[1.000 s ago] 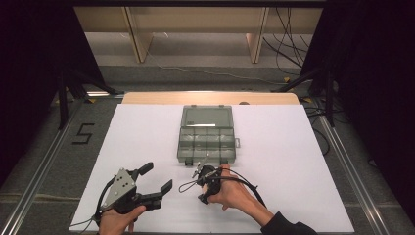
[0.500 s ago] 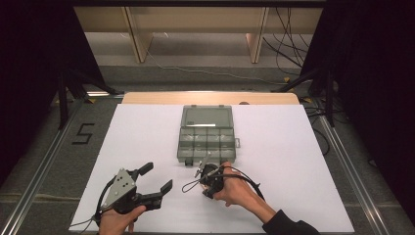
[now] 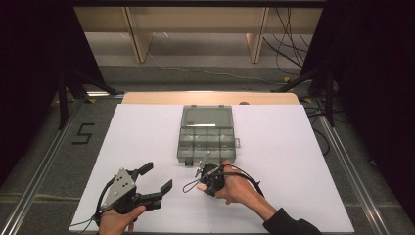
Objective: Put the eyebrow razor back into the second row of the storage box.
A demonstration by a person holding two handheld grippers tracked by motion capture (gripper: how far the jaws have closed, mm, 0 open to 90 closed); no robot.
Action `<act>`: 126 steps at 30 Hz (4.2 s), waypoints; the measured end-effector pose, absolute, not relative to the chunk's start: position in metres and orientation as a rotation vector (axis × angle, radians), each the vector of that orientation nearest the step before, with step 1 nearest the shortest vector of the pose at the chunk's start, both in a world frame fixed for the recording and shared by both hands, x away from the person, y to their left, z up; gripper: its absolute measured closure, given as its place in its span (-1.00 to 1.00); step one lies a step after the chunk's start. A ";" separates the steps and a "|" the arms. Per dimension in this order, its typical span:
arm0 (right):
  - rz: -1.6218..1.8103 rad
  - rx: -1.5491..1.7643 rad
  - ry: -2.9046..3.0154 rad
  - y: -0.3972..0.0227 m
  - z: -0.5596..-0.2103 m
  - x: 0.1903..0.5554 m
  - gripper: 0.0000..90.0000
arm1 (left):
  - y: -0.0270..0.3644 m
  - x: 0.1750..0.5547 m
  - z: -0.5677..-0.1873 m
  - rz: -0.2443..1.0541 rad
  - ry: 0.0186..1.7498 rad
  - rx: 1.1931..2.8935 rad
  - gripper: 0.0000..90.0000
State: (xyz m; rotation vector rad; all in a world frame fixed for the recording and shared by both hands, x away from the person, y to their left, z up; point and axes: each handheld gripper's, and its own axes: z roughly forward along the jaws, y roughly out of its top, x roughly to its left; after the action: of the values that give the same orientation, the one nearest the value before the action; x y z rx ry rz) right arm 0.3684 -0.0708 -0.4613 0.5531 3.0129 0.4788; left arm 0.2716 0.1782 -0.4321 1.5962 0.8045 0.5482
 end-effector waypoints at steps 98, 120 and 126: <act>0.663 0.518 2.833 -0.080 -0.393 0.459 0.65 | 0.175 0.271 -0.434 0.463 0.825 1.561 -0.65; 0.583 0.529 2.866 -0.074 -0.411 0.470 0.65 | 0.175 0.271 -0.434 0.461 0.825 1.560 -0.65; 0.570 0.535 2.868 -0.071 -0.415 0.472 0.65 | 0.175 0.271 -0.434 0.460 0.824 1.560 -0.65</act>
State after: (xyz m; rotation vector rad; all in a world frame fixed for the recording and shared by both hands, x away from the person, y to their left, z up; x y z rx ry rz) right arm 0.4719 -0.0712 -0.4145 0.5346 2.8681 0.5705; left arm 0.2706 0.1751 -0.4337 1.5598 0.8239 0.4603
